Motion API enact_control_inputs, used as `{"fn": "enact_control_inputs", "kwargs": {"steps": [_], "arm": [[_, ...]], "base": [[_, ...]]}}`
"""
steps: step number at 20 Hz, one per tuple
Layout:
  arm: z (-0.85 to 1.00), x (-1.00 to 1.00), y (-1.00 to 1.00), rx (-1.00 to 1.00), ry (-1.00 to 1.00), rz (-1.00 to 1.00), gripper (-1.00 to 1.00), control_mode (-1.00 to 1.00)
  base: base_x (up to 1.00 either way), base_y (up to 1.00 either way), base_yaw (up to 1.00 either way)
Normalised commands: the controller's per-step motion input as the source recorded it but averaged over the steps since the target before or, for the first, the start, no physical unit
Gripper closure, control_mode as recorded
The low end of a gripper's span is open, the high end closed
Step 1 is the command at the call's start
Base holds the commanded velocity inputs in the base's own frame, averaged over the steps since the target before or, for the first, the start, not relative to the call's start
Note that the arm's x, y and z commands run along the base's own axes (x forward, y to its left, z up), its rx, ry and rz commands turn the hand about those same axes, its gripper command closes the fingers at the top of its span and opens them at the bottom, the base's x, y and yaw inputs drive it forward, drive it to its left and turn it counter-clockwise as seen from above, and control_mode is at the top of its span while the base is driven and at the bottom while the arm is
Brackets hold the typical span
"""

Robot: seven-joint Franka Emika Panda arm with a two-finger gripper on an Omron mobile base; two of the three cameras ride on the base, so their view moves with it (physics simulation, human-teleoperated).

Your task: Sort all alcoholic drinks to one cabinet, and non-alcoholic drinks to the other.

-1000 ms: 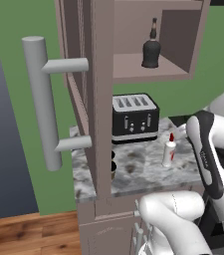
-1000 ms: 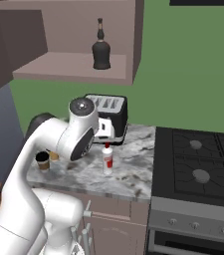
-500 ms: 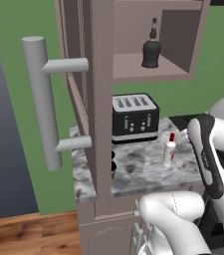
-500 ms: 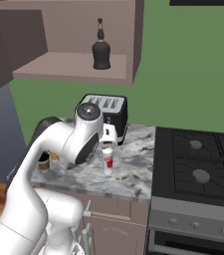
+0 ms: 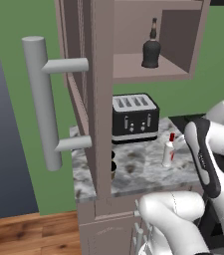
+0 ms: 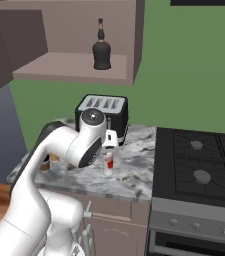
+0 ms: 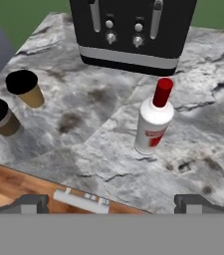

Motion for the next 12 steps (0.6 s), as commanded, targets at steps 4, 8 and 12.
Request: {"fn": "enact_control_inputs", "kwargs": {"steps": [4, 8, 12], "arm": [[-0.17, 0.17, -0.02, 0.0, 0.05, 0.02, -1.0, -1.0], [-0.13, 0.21, -0.05, 0.0, 0.04, 0.01, -1.0, -1.0], [-0.12, 0.21, -0.04, 0.0, 0.02, 0.0, -1.0, -1.0]], "base": [[0.0, 0.0, 0.0], [0.0, 0.0, 0.0], [0.0, 0.0, 0.0]]}}
